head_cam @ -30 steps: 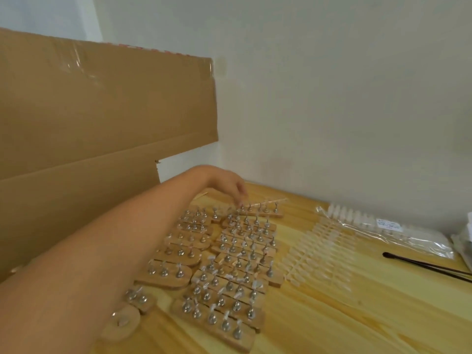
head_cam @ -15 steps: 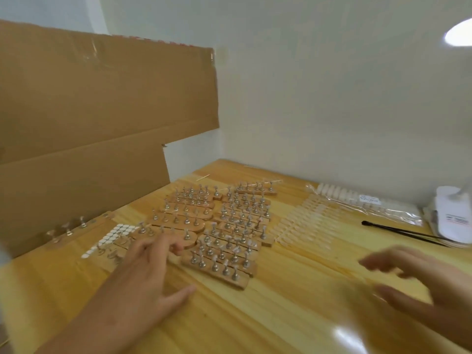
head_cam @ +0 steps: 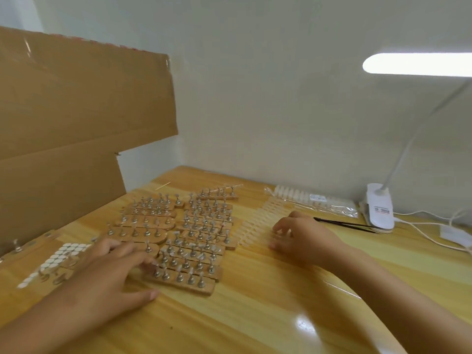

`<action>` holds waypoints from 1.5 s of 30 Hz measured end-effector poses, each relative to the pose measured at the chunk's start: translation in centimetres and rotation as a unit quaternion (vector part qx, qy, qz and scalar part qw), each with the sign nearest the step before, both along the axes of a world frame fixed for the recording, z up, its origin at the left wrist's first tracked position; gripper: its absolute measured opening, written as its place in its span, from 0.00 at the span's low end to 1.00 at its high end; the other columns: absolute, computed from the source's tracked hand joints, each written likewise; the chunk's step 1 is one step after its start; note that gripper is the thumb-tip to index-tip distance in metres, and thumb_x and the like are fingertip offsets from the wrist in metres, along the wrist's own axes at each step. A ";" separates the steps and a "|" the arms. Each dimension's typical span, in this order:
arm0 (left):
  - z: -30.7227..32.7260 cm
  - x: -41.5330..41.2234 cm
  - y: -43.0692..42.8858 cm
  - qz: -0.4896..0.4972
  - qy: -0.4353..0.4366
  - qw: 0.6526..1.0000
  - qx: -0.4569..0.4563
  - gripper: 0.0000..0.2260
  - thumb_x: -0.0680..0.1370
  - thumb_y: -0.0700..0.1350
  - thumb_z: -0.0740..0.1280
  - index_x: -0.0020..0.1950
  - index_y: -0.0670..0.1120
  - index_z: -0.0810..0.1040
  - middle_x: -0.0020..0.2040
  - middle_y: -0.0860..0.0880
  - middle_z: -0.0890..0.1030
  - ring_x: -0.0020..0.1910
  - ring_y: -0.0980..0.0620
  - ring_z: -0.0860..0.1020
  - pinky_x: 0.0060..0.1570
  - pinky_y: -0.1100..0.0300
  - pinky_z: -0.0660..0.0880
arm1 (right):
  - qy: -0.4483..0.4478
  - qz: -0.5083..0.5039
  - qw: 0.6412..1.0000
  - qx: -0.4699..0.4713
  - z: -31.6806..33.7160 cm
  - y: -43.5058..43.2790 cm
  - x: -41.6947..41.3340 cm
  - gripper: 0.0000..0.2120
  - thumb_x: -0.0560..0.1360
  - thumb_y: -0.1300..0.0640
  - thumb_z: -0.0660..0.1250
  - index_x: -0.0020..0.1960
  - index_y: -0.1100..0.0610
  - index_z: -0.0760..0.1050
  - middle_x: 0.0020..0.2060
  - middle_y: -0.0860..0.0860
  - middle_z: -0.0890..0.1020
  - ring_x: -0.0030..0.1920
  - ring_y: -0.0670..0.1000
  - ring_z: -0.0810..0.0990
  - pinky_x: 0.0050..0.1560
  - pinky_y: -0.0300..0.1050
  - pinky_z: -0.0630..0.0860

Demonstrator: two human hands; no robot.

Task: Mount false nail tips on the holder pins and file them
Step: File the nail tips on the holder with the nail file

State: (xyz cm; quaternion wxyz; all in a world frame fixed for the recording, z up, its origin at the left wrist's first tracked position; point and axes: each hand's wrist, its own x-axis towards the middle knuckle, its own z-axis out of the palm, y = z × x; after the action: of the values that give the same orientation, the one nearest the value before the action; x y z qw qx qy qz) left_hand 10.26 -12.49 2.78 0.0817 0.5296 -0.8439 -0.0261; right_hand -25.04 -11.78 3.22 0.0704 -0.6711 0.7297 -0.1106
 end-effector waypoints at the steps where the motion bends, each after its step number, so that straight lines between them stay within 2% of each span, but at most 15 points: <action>1: -0.1 0.0 0.1 0.001 0.006 1.000 -0.005 0.13 0.70 0.69 0.67 0.50 0.71 0.67 0.53 0.76 0.64 0.58 0.65 0.56 0.53 0.63 0.58 | -0.005 0.005 1.000 -0.008 0.2 0.3 -0.4 0.18 0.75 0.41 0.69 0.61 0.46 0.76 0.57 0.45 0.74 0.55 0.48 0.77 0.51 0.44 0.75; 3: -0.4 0.0 0.2 0.003 0.015 1.000 -0.017 0.12 0.70 0.69 0.67 0.49 0.68 0.71 0.52 0.75 0.67 0.58 0.66 0.57 0.54 0.62 0.58 | -0.043 0.012 0.998 -0.049 0.6 1.2 -1.2 0.09 0.75 0.44 0.70 0.52 0.47 0.78 0.52 0.43 0.78 0.49 0.44 0.79 0.47 0.41 0.77; 6: -1.0 0.1 0.7 0.001 0.026 0.999 -0.029 0.11 0.70 0.68 0.68 0.47 0.66 0.73 0.51 0.74 0.69 0.56 0.66 0.57 0.54 0.62 0.57 | -0.229 -0.010 0.964 -0.136 1.3 3.0 -2.5 0.04 0.76 0.56 0.71 0.42 0.52 0.80 0.42 0.46 0.83 0.41 0.42 0.82 0.39 0.41 0.82; 10: -0.9 0.2 1.3 -0.002 0.060 0.998 -0.011 0.11 0.69 0.66 0.70 0.47 0.68 0.73 0.53 0.72 0.67 0.53 0.67 0.57 0.54 0.63 0.59 | -0.426 -0.080 0.869 -0.238 2.6 5.6 -4.7 0.04 0.76 0.64 0.70 0.42 0.62 0.80 0.40 0.59 0.84 0.37 0.47 0.85 0.39 0.35 0.81; 15: -0.9 0.4 1.4 -0.040 0.090 0.994 0.042 0.10 0.68 0.69 0.69 0.47 0.78 0.73 0.52 0.73 0.70 0.56 0.79 0.53 0.53 0.67 0.58 | -0.582 -0.141 0.754 -0.268 3.3 8.4 -6.7 0.05 0.78 0.64 0.67 0.46 0.65 0.79 0.42 0.59 0.84 0.41 0.49 0.86 0.44 0.35 0.81; 18: -0.6 -1.0 2.3 -0.088 0.085 0.988 0.093 0.25 0.55 0.81 0.59 0.51 0.88 0.59 0.57 0.74 0.72 0.58 0.78 0.56 0.53 0.74 0.57 | -0.645 -0.162 0.702 -0.255 3.1 9.8 -7.5 0.06 0.79 0.64 0.65 0.47 0.65 0.78 0.44 0.58 0.83 0.43 0.50 0.86 0.49 0.39 0.81; 21: -1.8 -4.4 4.5 -0.166 0.126 0.971 0.121 0.22 0.56 0.79 0.54 0.49 0.86 0.64 0.61 0.83 0.56 0.58 0.78 0.57 0.56 0.79 0.48 | -0.695 -0.171 0.654 -0.246 3.5 11.5 -8.1 0.06 0.79 0.64 0.64 0.48 0.66 0.78 0.40 0.57 0.84 0.43 0.51 0.86 0.47 0.40 0.82; 23: -2.1 -7.6 6.5 -0.247 0.105 0.952 0.148 0.23 0.59 0.82 0.51 0.52 0.84 0.67 0.61 0.79 0.62 0.59 0.77 0.56 0.56 0.82 0.46 | -0.718 -0.167 0.628 -0.248 3.9 13.1 -8.4 0.07 0.79 0.64 0.64 0.49 0.67 0.78 0.38 0.56 0.85 0.43 0.51 0.86 0.45 0.39 0.83; 25: -2.4 -11.0 7.9 -0.319 0.078 0.943 0.055 0.22 0.66 0.80 0.47 0.56 0.79 0.67 0.54 0.71 0.72 0.56 0.74 0.60 0.56 0.82 0.49 | -0.729 -0.159 0.612 -0.263 4.2 14.9 -8.4 0.07 0.79 0.63 0.64 0.50 0.67 0.78 0.38 0.55 0.85 0.44 0.51 0.86 0.44 0.40 0.83; 28: -2.2 -17.0 10.9 -0.389 0.111 0.913 0.056 0.19 0.74 0.71 0.56 0.63 0.70 0.68 0.55 0.63 0.72 0.55 0.69 0.59 0.58 0.78 0.50 | -0.711 -0.144 0.620 -0.298 4.5 17.9 -8.0 0.11 0.73 0.56 0.69 0.49 0.63 0.78 0.38 0.52 0.85 0.43 0.49 0.85 0.44 0.39 0.82; 33: -2.0 -22.8 13.4 -0.407 0.120 0.897 0.126 0.16 0.78 0.61 0.64 0.65 0.65 0.72 0.57 0.61 0.71 0.55 0.59 0.59 0.56 0.71 0.51 | -0.581 -0.135 0.724 -0.345 4.2 22.7 -7.5 0.19 0.63 0.47 0.74 0.53 0.50 0.81 0.40 0.46 0.82 0.44 0.44 0.82 0.51 0.33 0.78; 37: 2.5 -22.0 10.5 -0.352 0.014 0.904 0.242 0.26 0.71 0.65 0.70 0.67 0.66 0.67 0.63 0.63 0.67 0.64 0.60 0.62 0.64 0.57 0.61 | -0.568 -0.040 0.708 -0.418 4.0 25.0 -7.6 0.10 0.68 0.57 0.71 0.49 0.49 0.82 0.39 0.45 0.78 0.43 0.42 0.78 0.49 0.29 0.75; 40: 6.4 -21.6 10.0 -0.261 0.186 0.909 0.268 0.32 0.64 0.76 0.66 0.64 0.64 0.69 0.61 0.65 0.71 0.59 0.68 0.70 0.61 0.64 0.69 | -0.585 0.030 0.700 -0.410 4.5 26.1 -7.1 0.15 0.62 0.61 0.63 0.45 0.50 0.81 0.39 0.47 0.79 0.44 0.44 0.78 0.47 0.30 0.75; 42: 6.9 -22.3 11.1 -0.264 0.278 0.859 0.338 0.29 0.65 0.76 0.64 0.61 0.63 0.72 0.60 0.62 0.78 0.55 0.69 0.76 0.54 0.71 0.73 | -0.587 0.048 0.709 -0.388 4.8 26.7 -6.4 0.18 0.57 0.59 0.65 0.46 0.51 0.81 0.42 0.50 0.79 0.45 0.46 0.78 0.48 0.32 0.76; 45: 5.7 -23.3 13.2 -0.305 0.367 0.716 0.510 0.22 0.70 0.63 0.69 0.59 0.54 0.79 0.59 0.50 0.83 0.51 0.56 0.82 0.50 0.65 0.78 | -0.561 0.028 0.739 -0.372 5.0 27.4 -5.3 0.21 0.58 0.63 0.64 0.48 0.51 0.81 0.46 0.53 0.80 0.46 0.47 0.78 0.47 0.33 0.76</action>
State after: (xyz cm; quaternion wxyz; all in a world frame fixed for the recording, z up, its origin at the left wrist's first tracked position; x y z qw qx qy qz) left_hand -13.05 0.71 8.45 0.0900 0.1539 -0.7221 -0.6685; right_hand -30.33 15.61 8.22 0.2147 -0.4808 0.4401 -0.7273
